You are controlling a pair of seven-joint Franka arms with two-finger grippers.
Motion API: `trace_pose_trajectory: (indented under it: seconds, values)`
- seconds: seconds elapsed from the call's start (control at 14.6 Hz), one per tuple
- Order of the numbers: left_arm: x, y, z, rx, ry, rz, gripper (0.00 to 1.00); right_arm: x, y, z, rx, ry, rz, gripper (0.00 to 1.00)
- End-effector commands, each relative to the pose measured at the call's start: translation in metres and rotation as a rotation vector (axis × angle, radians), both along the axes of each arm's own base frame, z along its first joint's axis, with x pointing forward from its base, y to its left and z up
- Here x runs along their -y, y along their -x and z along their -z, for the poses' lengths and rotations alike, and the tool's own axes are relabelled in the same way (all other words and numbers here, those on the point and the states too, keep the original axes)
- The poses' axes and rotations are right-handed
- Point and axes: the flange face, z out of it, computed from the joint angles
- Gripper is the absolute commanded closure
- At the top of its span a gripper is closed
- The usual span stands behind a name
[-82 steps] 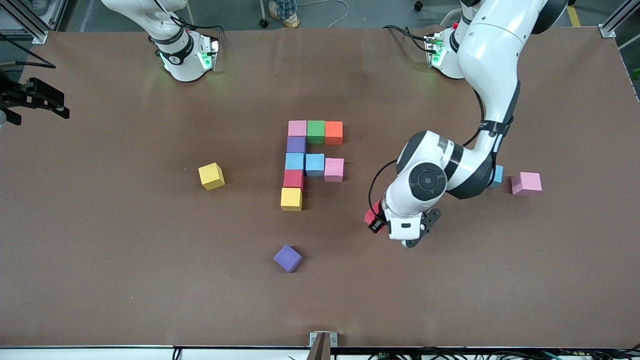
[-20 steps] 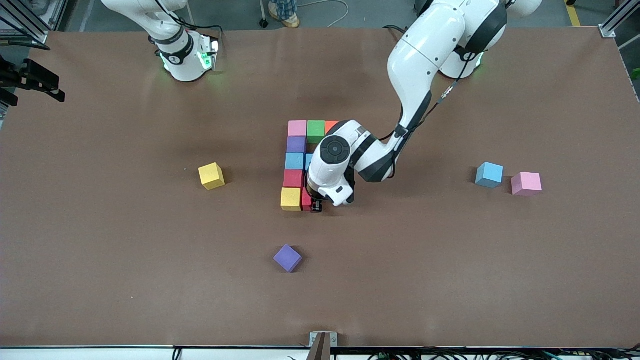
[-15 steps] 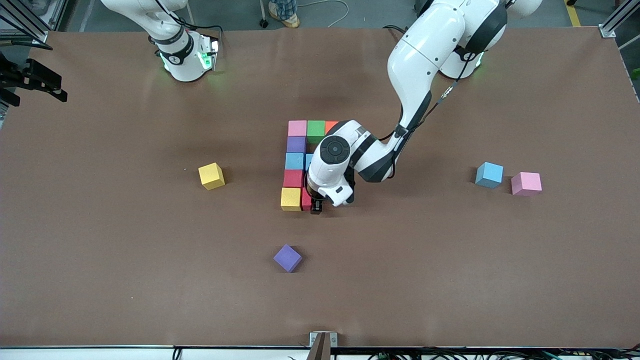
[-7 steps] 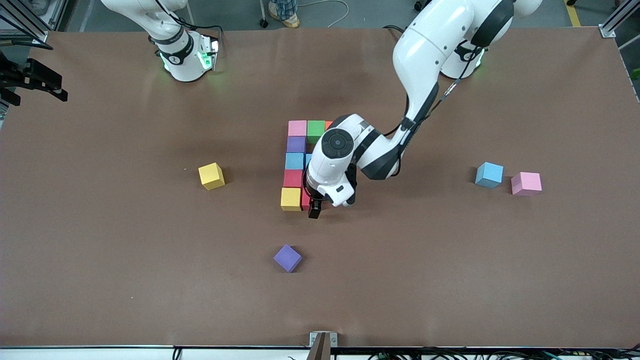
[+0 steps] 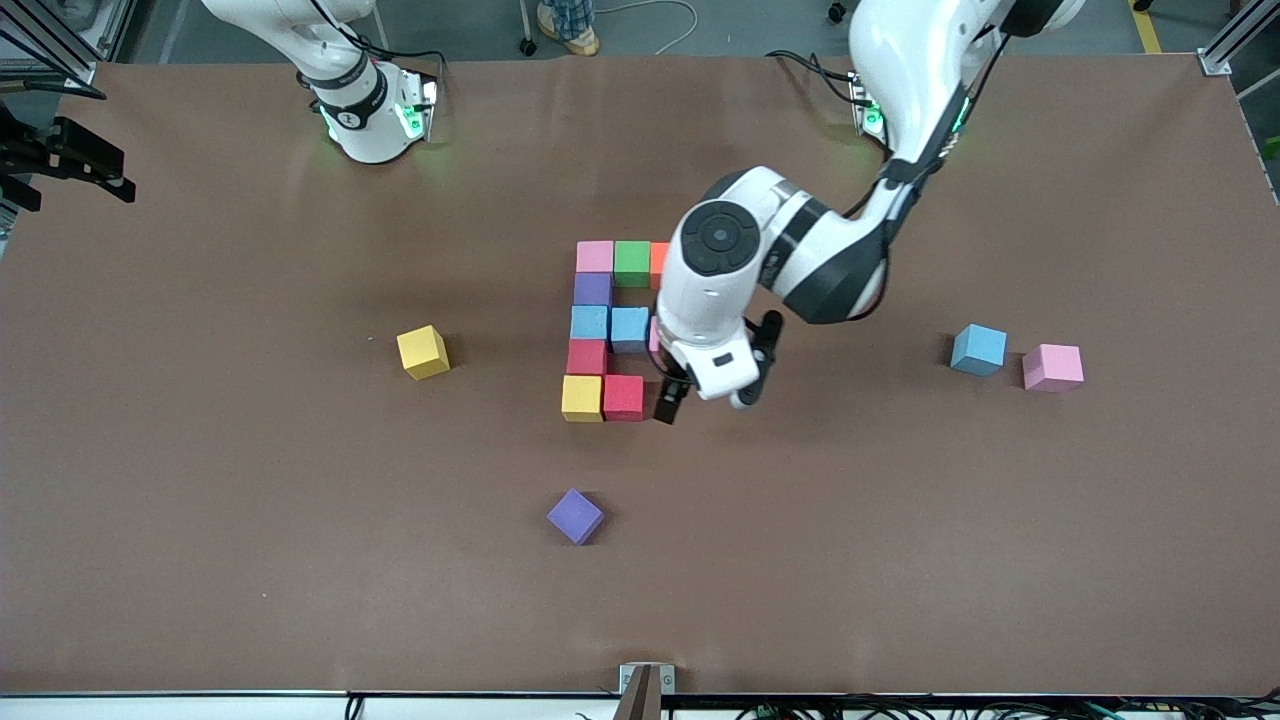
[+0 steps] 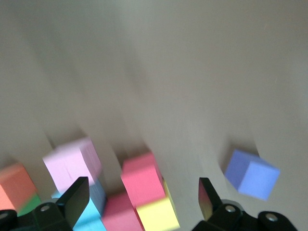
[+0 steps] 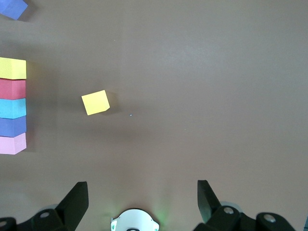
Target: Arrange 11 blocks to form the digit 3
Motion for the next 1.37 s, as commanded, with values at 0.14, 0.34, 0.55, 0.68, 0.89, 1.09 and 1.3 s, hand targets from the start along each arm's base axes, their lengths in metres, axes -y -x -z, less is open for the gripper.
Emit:
trace_pose_trajectory:
  seconds: [0.14, 0.34, 0.55, 0.68, 0.89, 1.09, 1.3]
  values:
    - [-0.101, -0.028, -0.053, -0.05, -0.086, 0.169, 0.0, -0.002, 0.005, 0.001, -0.003, 0.013, 0.0, 0.0]
    - [-0.163, -0.042, -0.071, -0.107, -0.111, 0.346, 0.0, -0.002, 0.006, -0.001, -0.001, 0.013, 0.0, 0.0]
    - [-0.221, -0.05, -0.082, -0.139, -0.141, 0.493, 0.0, -0.002, 0.005, 0.0, -0.001, 0.013, 0.0, 0.0]
    - [-0.255, -0.048, -0.084, -0.157, -0.167, 0.602, 0.0, -0.002, 0.005, 0.0, -0.001, 0.013, 0.0, 0.0]
    - [-0.302, -0.051, -0.082, -0.183, -0.156, 0.708, 0.0, -0.001, 0.005, 0.0, -0.001, 0.013, 0.001, 0.0]
    - [-0.357, -0.06, -0.089, -0.17, -0.162, 0.817, 0.0, -0.002, 0.006, -0.001, 0.0, 0.013, 0.0, 0.0]
    - [-0.383, -0.057, -0.09, -0.182, -0.154, 0.896, 0.0, -0.002, 0.005, 0.0, -0.001, 0.013, 0.0, 0.0]
